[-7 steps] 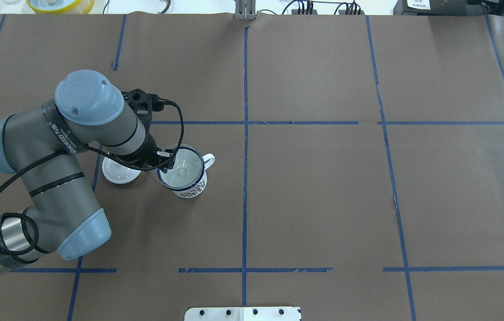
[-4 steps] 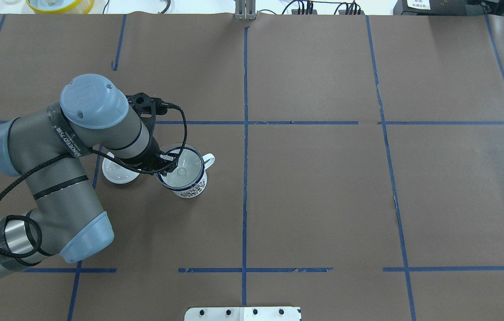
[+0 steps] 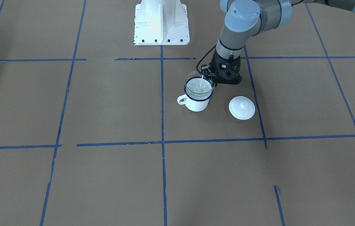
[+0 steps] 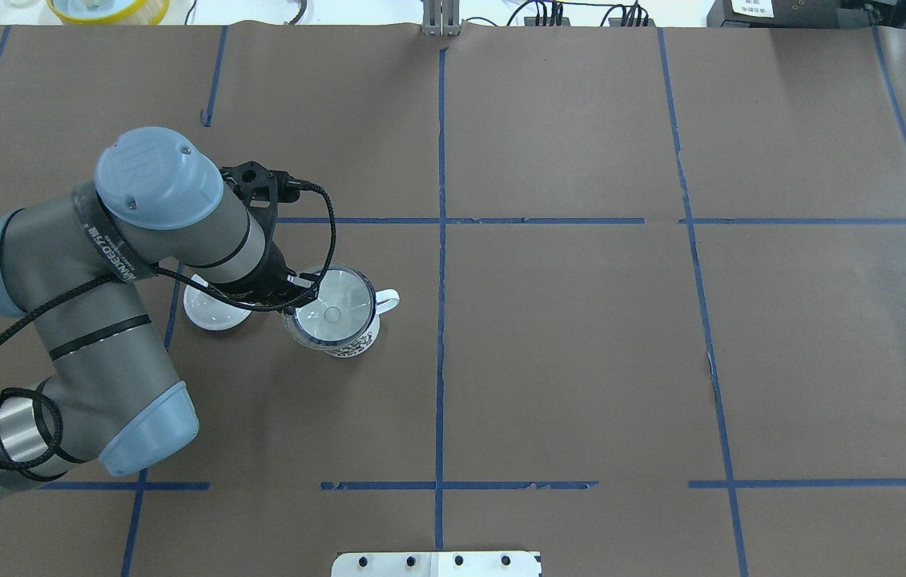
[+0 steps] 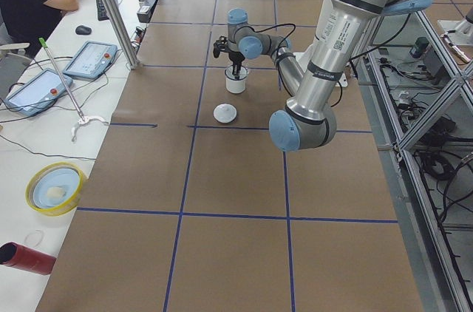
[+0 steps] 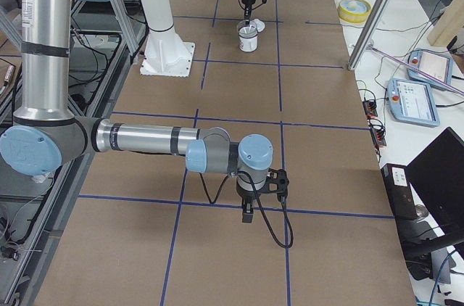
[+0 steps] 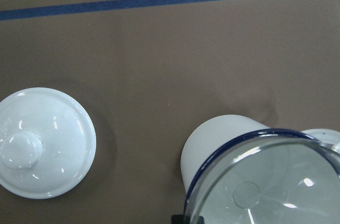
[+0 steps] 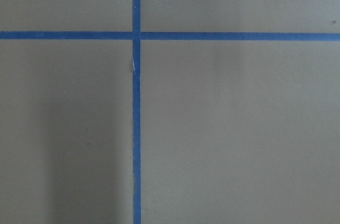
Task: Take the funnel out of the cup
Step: 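Close the left gripper on the funnel rim, then lift the funnel out of the mug and carry it farther away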
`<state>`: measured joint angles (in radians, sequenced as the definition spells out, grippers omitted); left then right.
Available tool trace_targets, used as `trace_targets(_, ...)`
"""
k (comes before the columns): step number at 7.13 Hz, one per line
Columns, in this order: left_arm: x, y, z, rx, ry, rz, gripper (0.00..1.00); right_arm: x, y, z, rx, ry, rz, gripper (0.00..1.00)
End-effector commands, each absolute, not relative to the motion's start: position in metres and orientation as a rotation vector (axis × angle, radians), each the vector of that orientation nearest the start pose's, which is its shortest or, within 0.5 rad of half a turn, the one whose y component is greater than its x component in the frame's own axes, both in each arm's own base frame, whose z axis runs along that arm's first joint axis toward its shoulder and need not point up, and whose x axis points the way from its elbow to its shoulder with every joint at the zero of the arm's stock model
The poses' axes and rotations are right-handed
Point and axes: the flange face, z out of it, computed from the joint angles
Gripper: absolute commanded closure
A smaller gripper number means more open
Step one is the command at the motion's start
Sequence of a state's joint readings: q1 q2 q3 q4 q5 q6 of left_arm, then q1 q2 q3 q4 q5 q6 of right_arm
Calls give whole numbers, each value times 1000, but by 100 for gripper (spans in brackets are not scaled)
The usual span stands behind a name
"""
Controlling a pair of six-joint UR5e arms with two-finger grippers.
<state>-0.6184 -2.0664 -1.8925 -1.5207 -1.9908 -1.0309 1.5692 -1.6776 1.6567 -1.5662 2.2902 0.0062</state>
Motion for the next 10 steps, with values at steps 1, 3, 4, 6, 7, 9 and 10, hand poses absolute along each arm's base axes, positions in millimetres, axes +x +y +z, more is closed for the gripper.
trace_targets(1, 428, -424, 241, 94, 862, 90, 100, 67, -445, 670, -19, -719, 10, 0)
trace_targets(3, 387, -442, 224, 115, 853, 44, 100, 67, -445, 670, -19, -719, 10, 0)
trace_targets(4, 352, -443, 209, 81, 875, 63, 100, 67, -445, 670, -19, -719, 10, 0)
trace_targets(6, 269, -464, 184, 127, 946, 46, 100, 67, -445, 670, -19, -719, 10, 0)
trace_targets(7, 258, -470, 182, 155, 962, 71, 100, 67, -445, 670, -19, -719, 10, 0)
trace_targets(9, 258, -503, 192, 325, 1047, 110, 100, 67, -446, 669, -17, -719, 10, 0)
trace_targets(10, 259, -532, 208, 417, 1061, 96, 100, 67, -445, 670, -19, -719, 10, 0)
